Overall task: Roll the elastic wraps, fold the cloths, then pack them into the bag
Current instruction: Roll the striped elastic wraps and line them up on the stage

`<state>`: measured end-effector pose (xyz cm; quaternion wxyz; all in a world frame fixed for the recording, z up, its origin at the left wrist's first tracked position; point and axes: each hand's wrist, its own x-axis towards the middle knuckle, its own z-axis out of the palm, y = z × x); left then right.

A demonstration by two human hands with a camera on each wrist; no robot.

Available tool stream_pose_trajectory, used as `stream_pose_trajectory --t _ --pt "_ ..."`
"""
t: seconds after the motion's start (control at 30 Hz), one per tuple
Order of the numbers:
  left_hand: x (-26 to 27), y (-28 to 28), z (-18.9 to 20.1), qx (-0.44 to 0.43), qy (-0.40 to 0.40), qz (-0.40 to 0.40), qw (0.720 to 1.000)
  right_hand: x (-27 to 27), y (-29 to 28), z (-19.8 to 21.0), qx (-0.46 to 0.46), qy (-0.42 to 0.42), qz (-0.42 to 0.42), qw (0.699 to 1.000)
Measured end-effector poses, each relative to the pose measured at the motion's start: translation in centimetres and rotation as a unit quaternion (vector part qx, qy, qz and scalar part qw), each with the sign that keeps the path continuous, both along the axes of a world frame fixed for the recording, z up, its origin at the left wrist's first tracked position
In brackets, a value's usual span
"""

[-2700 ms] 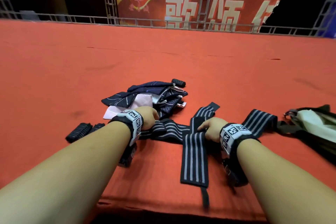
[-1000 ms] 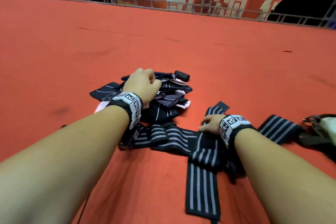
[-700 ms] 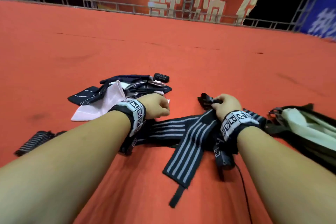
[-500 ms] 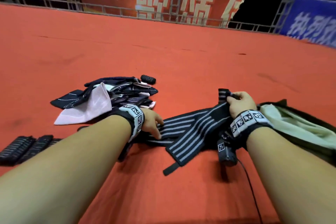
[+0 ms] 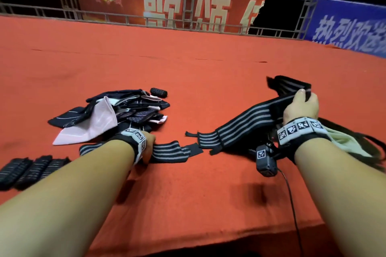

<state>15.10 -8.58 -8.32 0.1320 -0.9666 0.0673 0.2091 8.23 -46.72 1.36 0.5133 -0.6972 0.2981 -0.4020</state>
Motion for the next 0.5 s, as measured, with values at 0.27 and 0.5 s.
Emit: stream_pose_trajectory --t 0.27,0.5 --pt "-2.4 -0.2 5.4 -0.227 -0.084 0.043 0.969 2.7 4.6 1.7 0.030 -0.039 0.152 0.987" --pt "-1.9 -2.3 9.1 -0.340 -0.145 0.041 0.928 4.1 2.6 0.8 0.028 0.041 0.234 0.971"
